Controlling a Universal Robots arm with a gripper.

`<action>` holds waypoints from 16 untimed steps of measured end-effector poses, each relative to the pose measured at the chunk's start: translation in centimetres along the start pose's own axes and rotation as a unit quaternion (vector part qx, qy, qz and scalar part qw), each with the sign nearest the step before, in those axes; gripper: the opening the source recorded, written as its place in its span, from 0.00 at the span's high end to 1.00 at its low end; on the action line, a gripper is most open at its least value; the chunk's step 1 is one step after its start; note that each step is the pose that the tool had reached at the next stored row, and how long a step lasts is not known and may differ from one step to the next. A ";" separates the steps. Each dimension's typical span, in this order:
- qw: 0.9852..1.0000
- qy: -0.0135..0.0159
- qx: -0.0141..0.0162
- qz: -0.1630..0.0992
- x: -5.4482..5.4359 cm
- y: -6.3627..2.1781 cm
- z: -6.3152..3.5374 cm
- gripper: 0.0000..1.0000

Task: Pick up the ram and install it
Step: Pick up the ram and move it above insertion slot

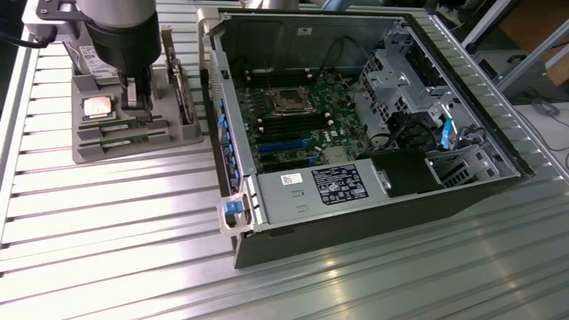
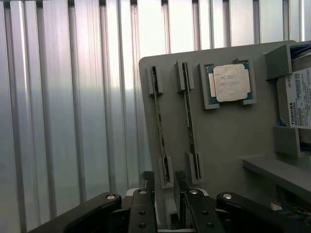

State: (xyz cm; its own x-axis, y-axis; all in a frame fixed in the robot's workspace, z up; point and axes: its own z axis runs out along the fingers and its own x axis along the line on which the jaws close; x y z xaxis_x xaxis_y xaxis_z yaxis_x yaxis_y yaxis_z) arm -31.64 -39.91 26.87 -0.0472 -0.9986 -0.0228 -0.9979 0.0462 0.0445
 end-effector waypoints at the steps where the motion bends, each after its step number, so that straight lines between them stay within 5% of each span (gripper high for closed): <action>1: 1.000 0.000 0.000 0.000 0.0 0.00 0.04 0.70; 16: 1.000 0.000 0.000 0.000 0.0 -0.05 1.07 0.70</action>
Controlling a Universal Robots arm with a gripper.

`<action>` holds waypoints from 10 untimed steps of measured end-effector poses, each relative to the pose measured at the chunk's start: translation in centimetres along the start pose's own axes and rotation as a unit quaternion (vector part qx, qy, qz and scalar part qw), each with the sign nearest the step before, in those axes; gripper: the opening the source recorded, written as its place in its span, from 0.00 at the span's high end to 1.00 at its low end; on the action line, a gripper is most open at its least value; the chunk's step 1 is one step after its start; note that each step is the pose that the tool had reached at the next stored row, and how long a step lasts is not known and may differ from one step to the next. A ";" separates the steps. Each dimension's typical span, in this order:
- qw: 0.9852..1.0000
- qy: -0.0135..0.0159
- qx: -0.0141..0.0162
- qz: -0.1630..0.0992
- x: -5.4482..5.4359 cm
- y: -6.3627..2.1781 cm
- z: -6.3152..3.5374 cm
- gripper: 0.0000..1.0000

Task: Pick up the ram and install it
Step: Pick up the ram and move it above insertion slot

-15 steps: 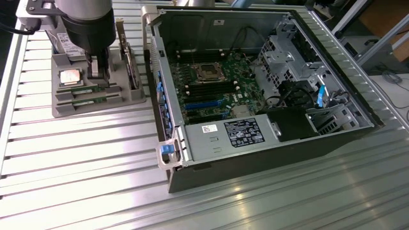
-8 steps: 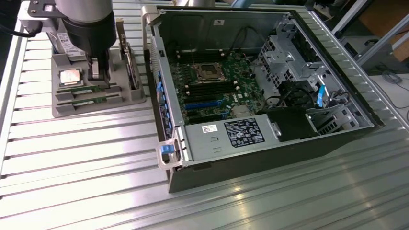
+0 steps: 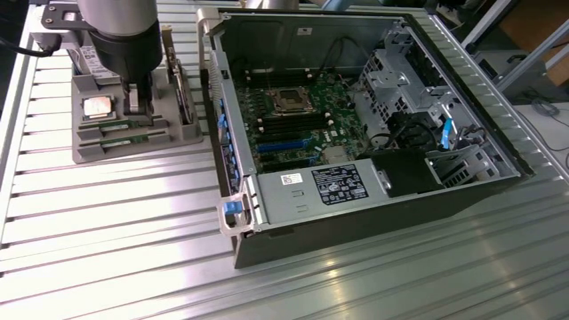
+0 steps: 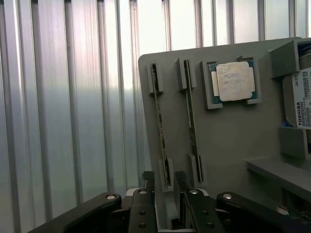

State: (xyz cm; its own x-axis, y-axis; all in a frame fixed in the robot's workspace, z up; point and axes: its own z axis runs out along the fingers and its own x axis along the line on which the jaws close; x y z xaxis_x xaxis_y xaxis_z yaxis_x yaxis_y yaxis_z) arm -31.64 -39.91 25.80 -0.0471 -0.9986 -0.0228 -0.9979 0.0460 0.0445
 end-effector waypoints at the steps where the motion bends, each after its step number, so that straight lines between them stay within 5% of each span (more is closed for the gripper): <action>1: 1.000 0.000 0.000 0.000 0.0 0.00 0.06 0.70; 10: 1.000 0.000 0.000 0.000 0.0 -0.03 0.69 0.70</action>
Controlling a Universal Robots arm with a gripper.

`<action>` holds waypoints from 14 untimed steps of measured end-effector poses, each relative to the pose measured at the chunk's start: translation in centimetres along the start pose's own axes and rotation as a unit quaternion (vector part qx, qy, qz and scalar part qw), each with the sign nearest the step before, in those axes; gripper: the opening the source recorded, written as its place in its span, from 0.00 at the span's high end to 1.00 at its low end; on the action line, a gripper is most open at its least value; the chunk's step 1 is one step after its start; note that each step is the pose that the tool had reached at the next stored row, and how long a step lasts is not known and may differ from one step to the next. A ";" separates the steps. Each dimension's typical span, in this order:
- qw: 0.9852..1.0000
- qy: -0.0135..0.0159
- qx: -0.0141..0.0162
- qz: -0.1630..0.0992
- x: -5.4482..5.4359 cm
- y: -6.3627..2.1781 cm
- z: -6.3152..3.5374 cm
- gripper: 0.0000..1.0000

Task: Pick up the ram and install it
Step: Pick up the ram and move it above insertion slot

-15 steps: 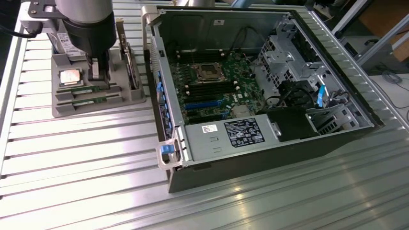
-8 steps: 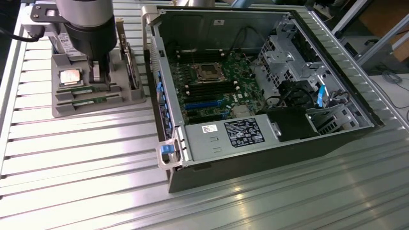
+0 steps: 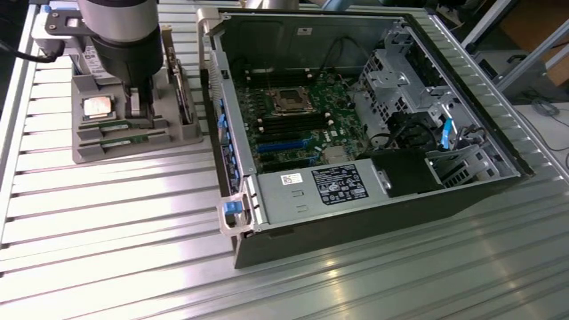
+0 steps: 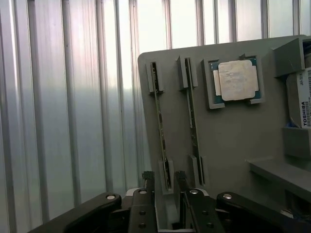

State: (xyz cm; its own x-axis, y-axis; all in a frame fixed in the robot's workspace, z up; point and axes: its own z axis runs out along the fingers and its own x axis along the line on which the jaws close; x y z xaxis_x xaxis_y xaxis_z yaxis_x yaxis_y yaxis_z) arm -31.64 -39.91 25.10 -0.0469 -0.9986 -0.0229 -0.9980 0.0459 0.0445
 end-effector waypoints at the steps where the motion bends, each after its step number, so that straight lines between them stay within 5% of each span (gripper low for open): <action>1: 1.000 0.000 0.000 0.000 0.0 0.00 0.05 0.70; 14: 1.000 0.000 0.000 0.000 0.0 -0.04 0.95 0.70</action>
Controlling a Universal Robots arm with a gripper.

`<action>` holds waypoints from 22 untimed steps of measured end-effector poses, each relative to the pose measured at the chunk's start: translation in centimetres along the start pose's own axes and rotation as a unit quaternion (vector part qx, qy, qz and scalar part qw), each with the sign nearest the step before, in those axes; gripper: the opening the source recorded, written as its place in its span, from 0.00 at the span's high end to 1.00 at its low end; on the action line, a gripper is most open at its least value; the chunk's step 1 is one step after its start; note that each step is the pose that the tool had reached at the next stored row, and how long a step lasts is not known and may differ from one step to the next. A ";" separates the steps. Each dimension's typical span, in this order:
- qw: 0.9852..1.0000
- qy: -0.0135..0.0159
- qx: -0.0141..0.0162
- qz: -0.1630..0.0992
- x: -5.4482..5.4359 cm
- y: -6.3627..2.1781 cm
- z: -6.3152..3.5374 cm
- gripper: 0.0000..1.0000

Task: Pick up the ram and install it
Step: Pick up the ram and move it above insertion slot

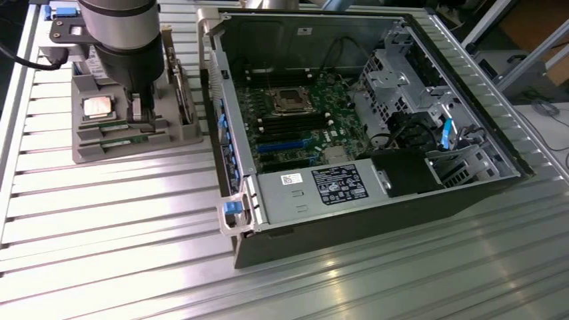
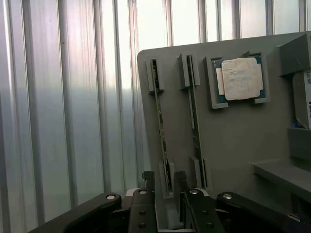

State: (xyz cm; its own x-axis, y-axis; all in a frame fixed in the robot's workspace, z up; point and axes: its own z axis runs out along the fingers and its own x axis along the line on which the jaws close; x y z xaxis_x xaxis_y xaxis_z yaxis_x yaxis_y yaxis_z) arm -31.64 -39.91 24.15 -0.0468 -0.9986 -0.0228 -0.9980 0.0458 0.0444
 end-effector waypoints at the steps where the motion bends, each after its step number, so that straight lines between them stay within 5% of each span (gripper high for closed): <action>1: 1.000 0.000 0.000 0.000 0.0 0.00 0.08 0.70; 22: 1.000 0.000 0.000 0.000 0.0 -0.07 1.56 0.70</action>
State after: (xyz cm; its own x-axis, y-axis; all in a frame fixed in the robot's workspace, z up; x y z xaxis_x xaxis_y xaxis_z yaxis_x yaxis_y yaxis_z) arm -31.64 -39.91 22.59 -0.0468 -0.9986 -0.0228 -0.9980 0.0458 0.0445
